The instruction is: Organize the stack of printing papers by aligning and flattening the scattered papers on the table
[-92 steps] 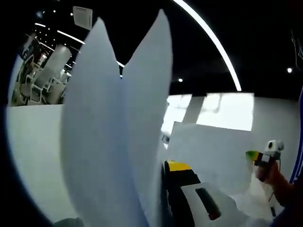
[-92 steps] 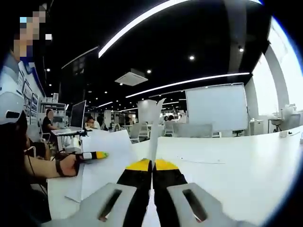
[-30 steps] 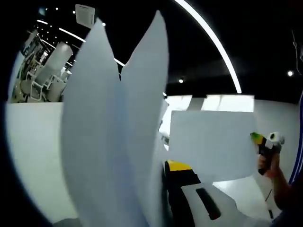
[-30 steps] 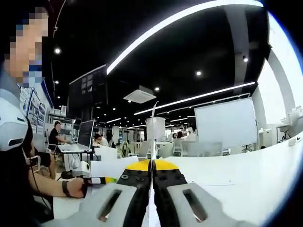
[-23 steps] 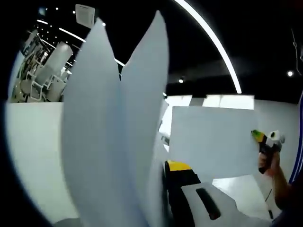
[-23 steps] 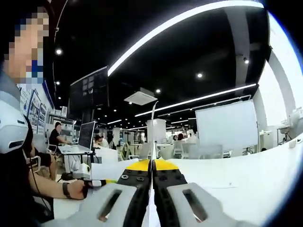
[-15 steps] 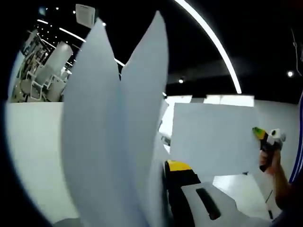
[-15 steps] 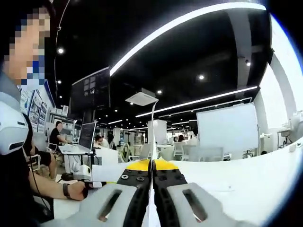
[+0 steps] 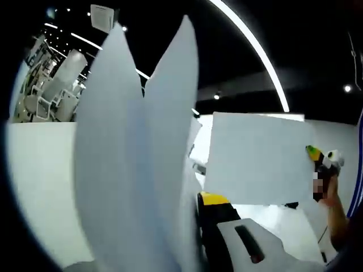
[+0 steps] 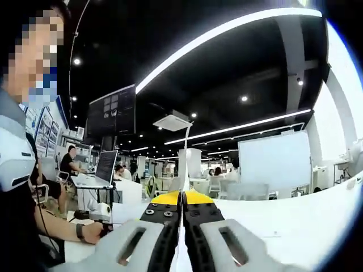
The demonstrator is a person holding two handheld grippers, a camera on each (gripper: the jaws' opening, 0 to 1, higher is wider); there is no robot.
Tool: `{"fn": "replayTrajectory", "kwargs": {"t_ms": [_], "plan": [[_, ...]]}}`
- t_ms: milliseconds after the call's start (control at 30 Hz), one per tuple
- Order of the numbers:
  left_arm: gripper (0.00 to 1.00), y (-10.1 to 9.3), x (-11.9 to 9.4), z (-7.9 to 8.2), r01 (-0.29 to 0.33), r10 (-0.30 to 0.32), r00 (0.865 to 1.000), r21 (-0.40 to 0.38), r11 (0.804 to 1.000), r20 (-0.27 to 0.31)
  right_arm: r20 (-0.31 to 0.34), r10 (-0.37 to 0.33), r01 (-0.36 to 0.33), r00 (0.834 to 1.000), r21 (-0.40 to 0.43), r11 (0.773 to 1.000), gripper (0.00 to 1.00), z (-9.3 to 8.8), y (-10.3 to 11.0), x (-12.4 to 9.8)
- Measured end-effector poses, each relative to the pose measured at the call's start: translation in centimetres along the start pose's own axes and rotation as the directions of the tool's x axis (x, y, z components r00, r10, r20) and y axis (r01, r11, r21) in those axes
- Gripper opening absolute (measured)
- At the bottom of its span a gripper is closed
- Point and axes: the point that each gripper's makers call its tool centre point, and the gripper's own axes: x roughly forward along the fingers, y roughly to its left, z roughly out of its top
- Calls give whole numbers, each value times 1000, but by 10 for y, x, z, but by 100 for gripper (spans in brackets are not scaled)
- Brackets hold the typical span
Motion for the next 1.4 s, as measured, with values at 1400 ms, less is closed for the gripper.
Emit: {"fn": "replayTrajectory", "kwargs": {"t_ms": [1400], "plan": [[9, 1, 0, 1, 0, 0, 1000, -5, 1000, 2, 103, 106, -101, 989, -51, 994, 0, 33, 33, 12]]}}
